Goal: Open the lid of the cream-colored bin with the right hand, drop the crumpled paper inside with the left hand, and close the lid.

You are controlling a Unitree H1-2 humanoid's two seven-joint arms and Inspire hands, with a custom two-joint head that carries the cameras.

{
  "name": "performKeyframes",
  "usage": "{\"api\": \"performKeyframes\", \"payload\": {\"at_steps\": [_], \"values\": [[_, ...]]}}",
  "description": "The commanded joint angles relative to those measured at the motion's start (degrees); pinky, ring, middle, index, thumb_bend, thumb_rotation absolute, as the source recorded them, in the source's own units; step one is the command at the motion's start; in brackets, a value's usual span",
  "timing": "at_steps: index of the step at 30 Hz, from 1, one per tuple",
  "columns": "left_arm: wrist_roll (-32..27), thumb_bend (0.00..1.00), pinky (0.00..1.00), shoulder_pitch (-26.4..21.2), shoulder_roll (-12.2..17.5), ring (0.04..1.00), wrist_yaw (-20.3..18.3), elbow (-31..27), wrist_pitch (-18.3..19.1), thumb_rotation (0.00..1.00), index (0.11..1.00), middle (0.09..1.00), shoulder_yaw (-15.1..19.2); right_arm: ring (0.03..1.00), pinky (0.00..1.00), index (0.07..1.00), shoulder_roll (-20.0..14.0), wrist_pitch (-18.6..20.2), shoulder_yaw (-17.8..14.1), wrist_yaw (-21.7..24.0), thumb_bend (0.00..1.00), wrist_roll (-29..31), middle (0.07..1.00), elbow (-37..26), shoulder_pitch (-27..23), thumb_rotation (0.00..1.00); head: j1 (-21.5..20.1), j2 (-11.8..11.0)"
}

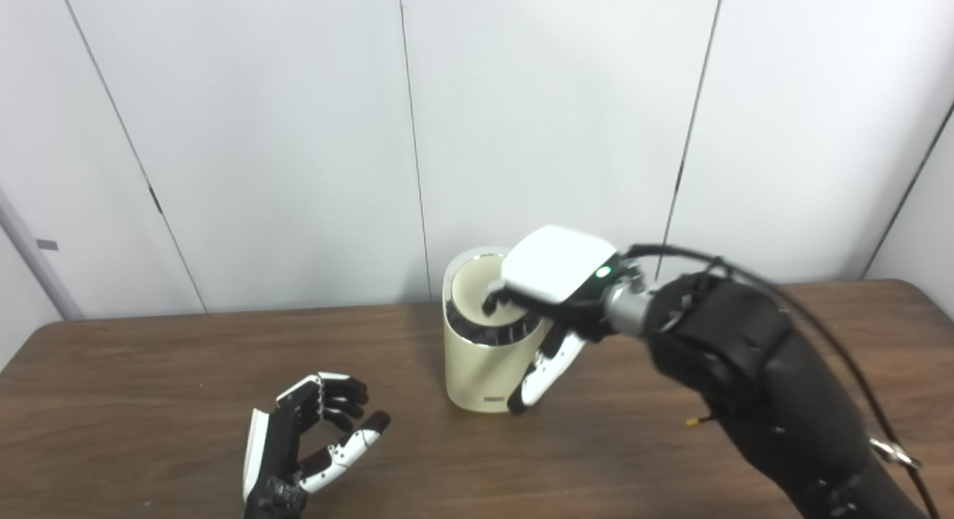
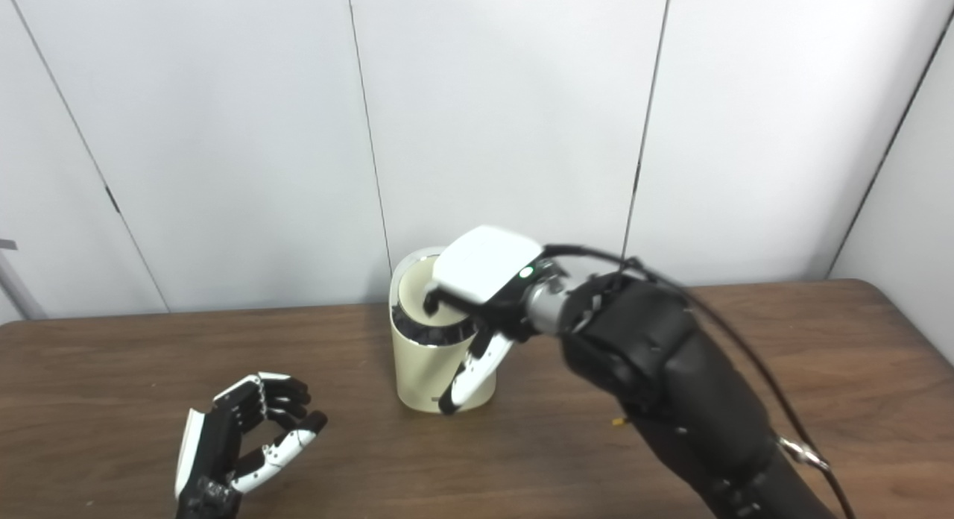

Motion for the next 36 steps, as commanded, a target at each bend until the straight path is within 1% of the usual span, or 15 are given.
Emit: {"api": "performKeyframes", "payload": {"at_steps": [1,2,4,6,10,14,18,19,20,22,23,27,29,32,36], "values": [[0.54,0.76,0.39,-0.17,0.81,0.488,0.30,0.79,-2.17,0.27,0.536,0.536,0.02,0.764,0.73,0.774,0.58,1.15,-2.68,-5.04,0.95,0.85,0.778,-2.72,0.35,0.69,-0.11,0.12],[0.77,0.76,0.40,-0.17,0.90,0.490,0.38,0.90,-2.31,0.28,0.537,0.537,0.02,0.757,0.72,0.767,0.84,1.23,-3.47,-6.34,0.95,1.28,0.773,-3.14,1.15,0.67,-0.11,0.12],[0.80,0.76,0.40,-0.15,1.04,0.492,0.38,1.02,-2.53,0.28,0.537,0.538,0.06,0.740,0.68,0.749,1.23,0.46,-5.21,-11.01,0.96,2.49,0.755,-3.72,3.47,0.65,-0.09,0.23],[0.31,0.76,0.40,-0.08,1.02,0.492,0.21,0.90,-2.34,0.27,0.536,0.539,0.12,0.749,0.64,0.754,1.21,0.06,-6.63,-14.50,0.95,3.50,0.756,-4.45,5.82,0.67,-0.02,0.26],[0.49,0.76,0.40,0.08,1.20,0.496,0.18,0.75,-2.30,0.29,0.535,0.542,0.13,0.752,0.64,0.759,1.31,-0.71,-8.61,-20.42,0.95,5.31,0.758,-4.77,9.79,0.69,0.06,0.40],[0.44,0.75,0.40,0.22,1.38,0.498,0.16,0.67,-2.34,0.27,0.536,0.544,0.17,0.762,0.68,0.767,1.48,-1.23,-10.27,-25.94,0.94,7.28,0.778,-4.54,13.31,0.70,0.10,0.43],[1.22,0.74,0.41,0.28,1.64,0.500,0.49,0.55,-2.33,0.27,0.536,0.547,0.33,0.766,0.68,0.784,3.33,-1.66,-13.01,-35.60,0.90,9.79,0.776,-3.61,19.78,0.68,0.22,0.45],[1.26,0.74,0.41,0.30,1.71,0.501,0.50,0.52,-2.31,0.27,0.536,0.547,0.38,0.772,0.69,0.794,3.68,-1.83,-13.32,-37.24,0.88,10.09,0.781,-3.25,20.89,0.68,0.26,0.43],[1.16,0.74,0.41,0.35,1.82,0.501,0.40,0.39,-2.26,0.27,0.536,0.547,0.41,0.775,0.69,0.800,4.61,-2.78,-14.38,-40.81,0.87,12.08,0.784,-1.80,23.47,0.67,0.35,0.41],[0.83,0.74,0.41,0.48,1.98,0.507,0.22,0.17,-2.16,0.27,0.540,0.549,0.48,0.784,0.71,0.828,6.14,-4.13,-16.20,-46.04,0.85,15.97,0.800,0.99,27.79,0.67,0.47,0.41],[0.64,0.74,0.42,0.55,2.08,0.513,0.14,0.06,-2.12,0.27,0.544,0.552,0.53,0.796,0.73,0.840,6.73,-4.55,-16.87,-47.82,0.83,17.58,0.820,2.14,29.45,0.68,0.49,0.40],[0.22,0.74,0.43,0.88,2.61,0.529,-0.18,-0.29,-1.96,0.27,0.549,0.557,0.70,0.814,0.72,0.846,9.67,-5.06,-19.00,-53.23,0.80,23.23,0.842,6.45,35.84,0.71,-0.04,0.61],[0.14,0.73,0.43,0.91,2.91,0.530,-0.24,-0.14,-2.41,0.27,0.547,0.557,0.73,0.806,0.71,0.842,10.95,-6.34,-19.69,-55.92,0.79,26.26,0.836,8.80,38.08,0.68,-0.15,0.61],[-0.35,0.72,0.43,1.00,3.34,0.529,-0.51,-0.07,-2.71,0.26,0.545,0.555,0.72,0.803,0.71,0.837,11.98,-9.39,-19.95,-59.40,0.77,30.23,0.829,12.67,40.52,0.68,-0.17,0.55],[-1.04,0.72,0.43,1.23,3.81,0.530,-0.85,0.08,-2.95,0.25,0.548,0.557,0.95,0.816,0.73,0.840,12.13,-14.82,-19.09,-62.73,0.77,33.91,0.831,17.16,42.47,0.69,-0.12,0.32]]}}
